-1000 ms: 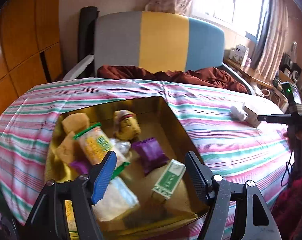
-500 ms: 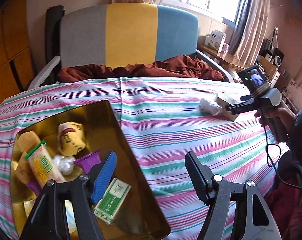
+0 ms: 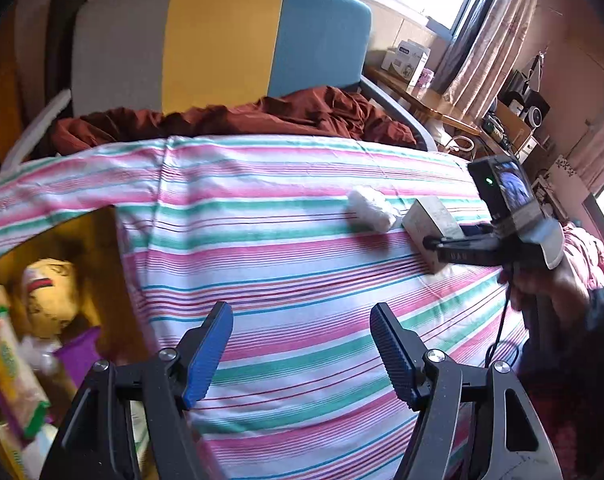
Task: Organize objects
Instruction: 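Move both tools back to the beige box and plastic bag, then grasp the plastic bag with the left tool while the right tool grasps the beige box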
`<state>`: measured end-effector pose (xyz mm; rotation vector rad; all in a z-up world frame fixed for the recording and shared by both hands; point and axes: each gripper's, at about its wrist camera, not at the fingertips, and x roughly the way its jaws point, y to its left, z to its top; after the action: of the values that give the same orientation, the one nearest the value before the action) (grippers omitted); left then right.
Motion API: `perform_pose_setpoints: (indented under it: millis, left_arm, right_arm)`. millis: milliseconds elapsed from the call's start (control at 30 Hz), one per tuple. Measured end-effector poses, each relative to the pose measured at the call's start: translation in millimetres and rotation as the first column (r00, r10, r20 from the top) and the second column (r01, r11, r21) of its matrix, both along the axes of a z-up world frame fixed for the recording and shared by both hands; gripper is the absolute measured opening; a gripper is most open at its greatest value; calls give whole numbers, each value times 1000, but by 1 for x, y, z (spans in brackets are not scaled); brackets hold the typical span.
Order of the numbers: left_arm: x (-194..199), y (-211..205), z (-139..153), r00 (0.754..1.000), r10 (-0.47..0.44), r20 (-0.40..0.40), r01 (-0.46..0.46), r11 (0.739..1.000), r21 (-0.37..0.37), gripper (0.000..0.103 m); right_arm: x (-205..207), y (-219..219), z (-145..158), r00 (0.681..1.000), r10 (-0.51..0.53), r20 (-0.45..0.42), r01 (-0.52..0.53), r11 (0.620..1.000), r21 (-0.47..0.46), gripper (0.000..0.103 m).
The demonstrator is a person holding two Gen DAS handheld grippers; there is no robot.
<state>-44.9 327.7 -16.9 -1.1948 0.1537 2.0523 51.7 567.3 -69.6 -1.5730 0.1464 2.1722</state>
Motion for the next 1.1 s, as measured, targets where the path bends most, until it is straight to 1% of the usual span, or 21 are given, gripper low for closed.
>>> perform_pose_setpoints:
  millis: [133,267,400,533,800,900,967,1000,1067,1100]
  left_arm:
    - [-8,32,-8,998,0,66,-1,1000,4,72]
    - [-19,65,-15,999,7,46,-6,1000,-20,71]
    - [-31,96,-28,998,0,60,2,999,-37,70]
    - [-43,125,-38,996,-6,90,8,1000,-24,70]
    - [-69,178,-56,988,20,156,-18,1000,-13,70]
    - [-75,196,-68,987,27,157,-21,999,-44,70]
    - [-78,208,-78,987,21,161,-10,997,-70,65]
    - [-78,211,-83,986,17,164,-4,997,-83,59]
    - [-75,212,-84,995,18,99,-7,994,-105,42]
    - [-73,211,-85,996,8,91,2,994,-110,37]
  right_arm:
    - [14,5,2,998,-61,-34,61,998,-15,52]
    - [20,13,3,994,-103,-42,102,994,-25,52]
    - [21,16,3,993,-108,-44,106,994,-41,52]
    - [19,17,2,993,-106,-45,104,994,-45,52]
    - [19,23,1,992,-114,-52,110,991,-81,51]
    - [19,24,1,992,-111,-53,106,991,-83,51]
    - [18,25,0,992,-111,-53,106,991,-87,51]
    - [18,26,-1,993,-110,-52,105,990,-90,51]
    - [17,28,-3,993,-105,-53,100,991,-93,51]
    - [17,29,-3,993,-102,-55,97,991,-92,51]
